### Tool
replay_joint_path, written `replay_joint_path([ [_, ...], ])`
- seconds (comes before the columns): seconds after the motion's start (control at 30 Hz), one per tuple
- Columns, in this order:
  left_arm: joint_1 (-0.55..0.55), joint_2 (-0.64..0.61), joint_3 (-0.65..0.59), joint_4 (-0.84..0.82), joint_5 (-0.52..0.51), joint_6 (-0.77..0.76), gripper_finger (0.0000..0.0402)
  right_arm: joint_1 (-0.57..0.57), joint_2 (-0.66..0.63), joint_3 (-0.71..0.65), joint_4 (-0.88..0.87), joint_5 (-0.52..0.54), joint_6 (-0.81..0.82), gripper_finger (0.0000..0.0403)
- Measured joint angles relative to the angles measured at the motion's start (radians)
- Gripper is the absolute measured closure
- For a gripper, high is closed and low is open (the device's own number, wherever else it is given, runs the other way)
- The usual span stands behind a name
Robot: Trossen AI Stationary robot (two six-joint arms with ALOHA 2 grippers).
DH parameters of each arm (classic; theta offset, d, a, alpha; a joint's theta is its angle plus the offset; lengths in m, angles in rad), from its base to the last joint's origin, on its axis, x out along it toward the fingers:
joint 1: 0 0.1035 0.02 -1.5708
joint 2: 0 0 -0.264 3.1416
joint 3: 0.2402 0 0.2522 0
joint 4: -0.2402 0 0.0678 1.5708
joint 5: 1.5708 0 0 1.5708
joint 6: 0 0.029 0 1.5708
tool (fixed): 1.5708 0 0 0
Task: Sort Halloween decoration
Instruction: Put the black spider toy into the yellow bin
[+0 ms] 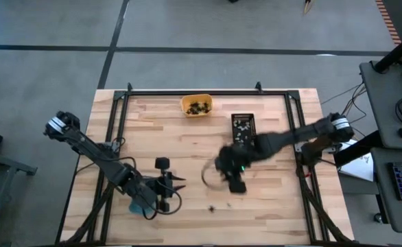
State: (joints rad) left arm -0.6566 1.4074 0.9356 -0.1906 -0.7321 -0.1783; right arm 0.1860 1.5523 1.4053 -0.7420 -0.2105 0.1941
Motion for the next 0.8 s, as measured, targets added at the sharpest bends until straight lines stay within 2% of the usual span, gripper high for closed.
replay_joint_path([
  [0.13,0.0,0.041,0.008,0.04,0.03,0.01,0.0318,0.136,0.001,-0.066,0.092,0.01,0.055,0.0306],
  [0.2,0.0,0.061,0.018,0.043,0.05,0.013,0.0318,0.196,0.001,-0.107,0.163,0.05,0.087,0.0309],
  [0.4,-0.001,0.13,0.06,0.046,0.072,0.016,0.0318,0.362,-0.001,-0.18,0.231,0.286,0.189,0.0312],
  [0.57,0.001,0.206,0.109,0.049,0.097,0.054,0.0318,0.455,0.0,-0.194,0.239,0.423,0.277,0.0312],
  [0.8,0.045,0.335,0.178,0.049,0.289,0.123,0.0318,0.549,0.0,-0.197,0.254,0.627,0.304,0.0312],
])
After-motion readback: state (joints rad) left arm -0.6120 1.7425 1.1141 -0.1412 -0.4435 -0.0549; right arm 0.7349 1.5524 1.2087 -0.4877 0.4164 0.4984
